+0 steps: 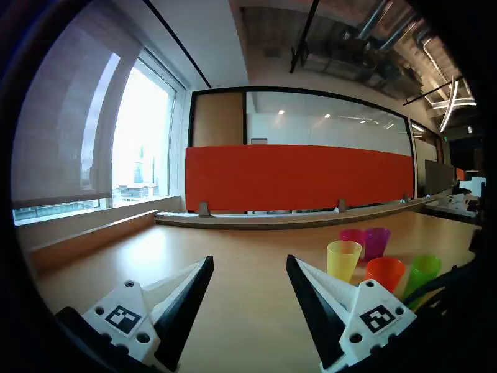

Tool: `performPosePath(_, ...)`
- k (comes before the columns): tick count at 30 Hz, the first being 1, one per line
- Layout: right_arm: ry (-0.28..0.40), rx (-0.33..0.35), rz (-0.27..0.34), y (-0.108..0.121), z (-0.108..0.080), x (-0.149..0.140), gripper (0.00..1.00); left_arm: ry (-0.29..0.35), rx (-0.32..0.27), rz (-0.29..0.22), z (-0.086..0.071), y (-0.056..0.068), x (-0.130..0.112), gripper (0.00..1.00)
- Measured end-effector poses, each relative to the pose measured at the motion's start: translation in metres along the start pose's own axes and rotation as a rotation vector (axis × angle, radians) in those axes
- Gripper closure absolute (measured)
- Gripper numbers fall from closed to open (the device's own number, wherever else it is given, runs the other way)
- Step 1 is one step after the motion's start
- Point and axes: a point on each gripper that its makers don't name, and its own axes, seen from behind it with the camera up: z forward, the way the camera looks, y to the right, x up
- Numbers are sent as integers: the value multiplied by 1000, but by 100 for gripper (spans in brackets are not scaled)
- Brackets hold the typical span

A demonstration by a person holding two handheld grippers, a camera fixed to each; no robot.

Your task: Pour water

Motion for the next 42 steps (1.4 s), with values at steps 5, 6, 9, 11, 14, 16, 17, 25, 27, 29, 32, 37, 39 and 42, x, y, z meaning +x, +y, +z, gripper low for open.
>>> performPosePath(5, 27, 5, 9, 0, 1, 4, 1, 0, 0, 0, 0, 0, 0, 14)
performPosePath(6, 31, 4, 10, 0, 2, 4, 1, 0, 0, 0, 1, 0, 0, 14)
performPosePath(9, 38, 1, 13, 0, 4, 0, 1, 0, 0, 0, 1, 0, 0, 14)
performPosePath(11, 39, 0, 12, 0, 6, -4, 1, 0, 0, 0, 1, 0, 0, 14)
performPosePath(14, 40, 0, 2, 0, 9, -10, 1, 0, 0, 0, 0, 0, 0, 14)
performPosePath(16, 41, -1, -6, -1, 12, -15, 1, 0, 0, 0, 0, 0, 0, 14)
performPosePath(17, 42, -1, -9, -1, 14, -17, 1, 0, 0, 0, 0, 0, 0, 14)
performPosePath(25, 23, 4, -14, -3, 25, -36, 0, 0, 0, 0, 0, 0, 0, 14)
performPosePath(27, 19, 3, -12, -1, 27, -38, 0, 0, 0, 0, 0, 0, 0, 14)
performPosePath(29, 16, 4, -16, 1, 28, -41, 1, 0, 0, 0, 0, 0, 0, 14)
performPosePath(32, 6, -2, -20, 5, 29, -48, 1, 0, 0, 0, 0, 0, 0, 14)
performPosePath(37, -8, -10, -16, 11, 30, -55, 1, 0, 0, 0, 0, 0, 0, 14)
performPosePath(39, -10, -11, -12, 12, 30, -56, 0, 0, 0, 0, 0, 0, 0, 14)
performPosePath(42, -10, -10, -7, 13, 30, -57, 1, 0, 0, 0, 0, 0, 0, 14)
